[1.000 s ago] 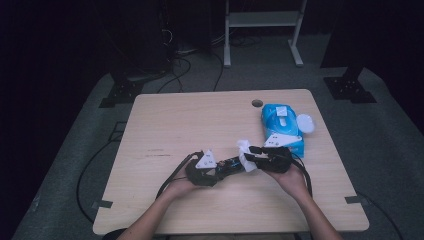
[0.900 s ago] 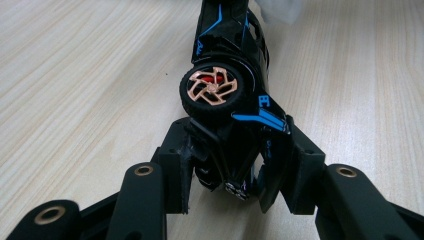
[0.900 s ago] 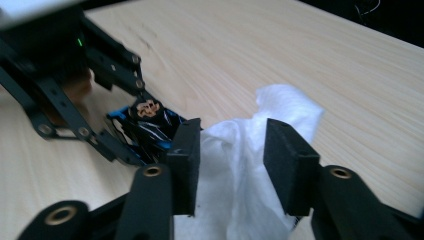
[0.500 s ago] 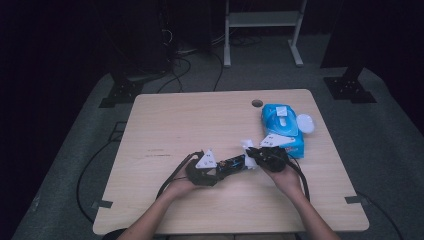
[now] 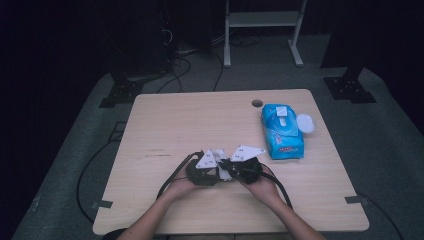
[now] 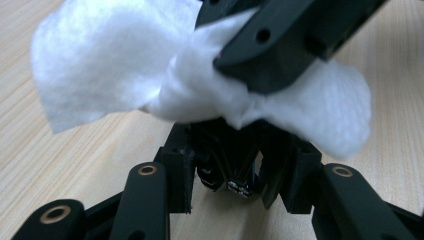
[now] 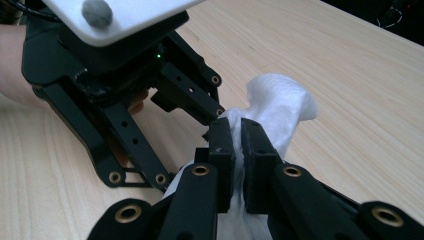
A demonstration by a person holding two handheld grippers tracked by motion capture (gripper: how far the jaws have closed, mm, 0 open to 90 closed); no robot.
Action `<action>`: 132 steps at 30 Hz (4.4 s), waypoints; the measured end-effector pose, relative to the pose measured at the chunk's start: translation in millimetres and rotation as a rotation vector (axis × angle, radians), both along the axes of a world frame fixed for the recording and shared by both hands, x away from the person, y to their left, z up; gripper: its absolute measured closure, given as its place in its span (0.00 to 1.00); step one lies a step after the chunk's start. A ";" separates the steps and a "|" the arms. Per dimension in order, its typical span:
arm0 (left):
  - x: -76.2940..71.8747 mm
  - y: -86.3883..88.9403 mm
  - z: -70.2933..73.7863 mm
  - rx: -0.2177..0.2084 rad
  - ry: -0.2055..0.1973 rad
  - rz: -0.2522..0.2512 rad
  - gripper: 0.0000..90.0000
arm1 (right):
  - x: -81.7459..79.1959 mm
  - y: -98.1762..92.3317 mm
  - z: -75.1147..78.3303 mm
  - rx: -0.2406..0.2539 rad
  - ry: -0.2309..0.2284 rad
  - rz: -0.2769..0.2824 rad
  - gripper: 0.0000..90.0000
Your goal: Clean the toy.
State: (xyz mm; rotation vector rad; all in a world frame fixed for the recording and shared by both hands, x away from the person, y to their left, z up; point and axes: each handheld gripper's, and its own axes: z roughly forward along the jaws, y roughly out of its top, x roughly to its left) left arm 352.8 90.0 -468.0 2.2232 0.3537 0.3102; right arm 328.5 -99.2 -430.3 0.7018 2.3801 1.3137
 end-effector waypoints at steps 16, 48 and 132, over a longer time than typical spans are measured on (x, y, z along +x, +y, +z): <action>3.3 -2.0 0.4 0.007 -0.016 0.008 0.63 | 26.1 -71.0 5.4 -0.026 0.015 -0.275 0.94; 15.3 20.8 6.2 -0.032 -0.001 0.101 0.56 | 31.5 -55.2 -2.8 0.017 0.022 -0.231 0.94; 11.9 4.3 -7.2 0.026 0.089 0.053 0.15 | 16.6 -46.8 -29.7 -0.011 0.068 -0.112 0.93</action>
